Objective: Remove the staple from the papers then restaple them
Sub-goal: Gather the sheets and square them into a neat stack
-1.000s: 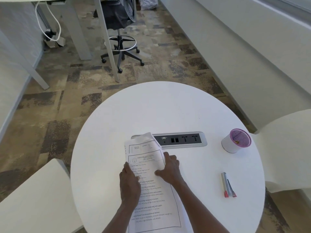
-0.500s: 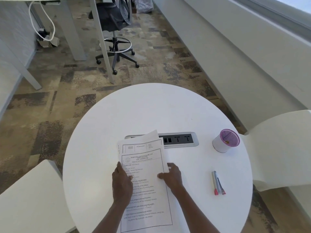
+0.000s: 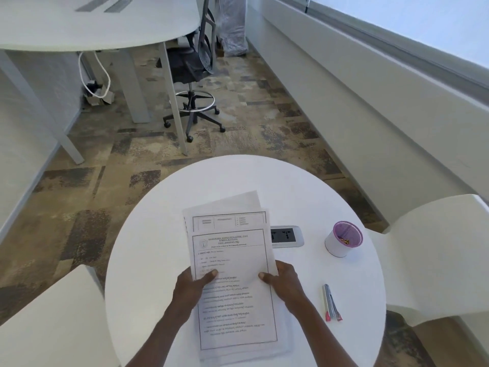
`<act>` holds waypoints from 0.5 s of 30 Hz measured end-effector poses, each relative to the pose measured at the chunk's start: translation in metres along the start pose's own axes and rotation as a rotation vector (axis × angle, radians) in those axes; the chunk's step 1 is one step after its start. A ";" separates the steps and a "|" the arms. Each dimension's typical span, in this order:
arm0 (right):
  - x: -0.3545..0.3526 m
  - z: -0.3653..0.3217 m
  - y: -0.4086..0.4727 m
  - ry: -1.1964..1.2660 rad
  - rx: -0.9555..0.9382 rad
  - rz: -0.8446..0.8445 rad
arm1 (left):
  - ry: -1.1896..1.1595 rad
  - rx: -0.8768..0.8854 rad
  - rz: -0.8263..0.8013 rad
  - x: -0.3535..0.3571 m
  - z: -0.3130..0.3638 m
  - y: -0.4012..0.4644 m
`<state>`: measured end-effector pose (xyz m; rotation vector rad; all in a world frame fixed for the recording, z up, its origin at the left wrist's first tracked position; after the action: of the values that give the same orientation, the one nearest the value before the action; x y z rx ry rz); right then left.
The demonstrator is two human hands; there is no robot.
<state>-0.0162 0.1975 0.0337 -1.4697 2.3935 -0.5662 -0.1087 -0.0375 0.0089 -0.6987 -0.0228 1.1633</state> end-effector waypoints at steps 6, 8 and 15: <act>-0.022 -0.037 -0.012 0.036 -0.227 0.229 | 0.041 0.226 0.290 0.024 0.072 -0.038; -0.024 -0.054 -0.019 0.093 -0.309 0.273 | 0.008 0.305 0.385 0.033 0.095 -0.053; -0.034 -0.101 -0.036 0.212 -0.514 0.243 | -0.113 0.384 0.570 0.039 0.135 -0.078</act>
<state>-0.0160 0.2314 0.1405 -1.3078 2.9880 -0.0449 -0.0766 0.0457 0.1428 -0.2974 0.3160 1.6933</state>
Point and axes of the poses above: each hand's wrist, its own y-axis towards the middle knuckle, its own x-axis out of the palm, z = x × y, the point moved 3 cm from there along y, towards the middle knuckle, and after that the axes turned 14 degrees about y, right-handed, at the moved point
